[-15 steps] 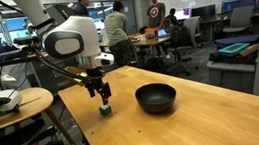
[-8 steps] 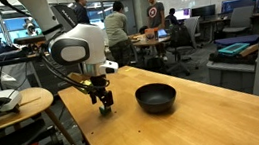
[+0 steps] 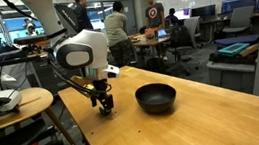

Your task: Put the green block inside the black bowl

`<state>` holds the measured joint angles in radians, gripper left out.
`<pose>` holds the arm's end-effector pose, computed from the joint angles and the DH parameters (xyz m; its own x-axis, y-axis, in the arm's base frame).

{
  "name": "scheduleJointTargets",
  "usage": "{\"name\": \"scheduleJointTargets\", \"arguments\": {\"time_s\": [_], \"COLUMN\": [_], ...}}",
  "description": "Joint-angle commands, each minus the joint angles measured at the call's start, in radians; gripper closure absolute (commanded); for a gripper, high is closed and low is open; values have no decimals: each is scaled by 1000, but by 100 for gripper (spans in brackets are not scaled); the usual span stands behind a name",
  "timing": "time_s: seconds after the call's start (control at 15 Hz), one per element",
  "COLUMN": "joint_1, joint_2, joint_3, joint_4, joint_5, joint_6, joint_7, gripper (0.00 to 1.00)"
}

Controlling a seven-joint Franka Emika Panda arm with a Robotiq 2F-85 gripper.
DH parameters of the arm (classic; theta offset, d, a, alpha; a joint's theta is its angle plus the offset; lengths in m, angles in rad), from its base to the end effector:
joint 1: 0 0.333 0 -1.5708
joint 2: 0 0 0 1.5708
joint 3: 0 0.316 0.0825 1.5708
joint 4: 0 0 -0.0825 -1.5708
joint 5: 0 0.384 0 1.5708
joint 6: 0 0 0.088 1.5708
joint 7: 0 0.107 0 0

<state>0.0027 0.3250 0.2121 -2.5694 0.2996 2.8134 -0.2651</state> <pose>0.4227 0.0858 0.1421 0.9802 0.1874 -0.0635 0.1753 -0.9713 -0.1605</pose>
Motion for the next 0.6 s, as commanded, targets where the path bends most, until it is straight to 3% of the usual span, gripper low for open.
{"name": "scheduleJointTargets", "arguments": {"time_s": [0.0,0.33,0.53], "joint_1": [-28,-33,-36], "joint_2": [27,20,14], "joint_3": [21,22,24], "joint_4": [35,36,37], "joint_5": [-19,-16,-12], "joint_6": [-20,-3,0], "joint_7": [-4,1,0], "gripper": [34,73,78]}}
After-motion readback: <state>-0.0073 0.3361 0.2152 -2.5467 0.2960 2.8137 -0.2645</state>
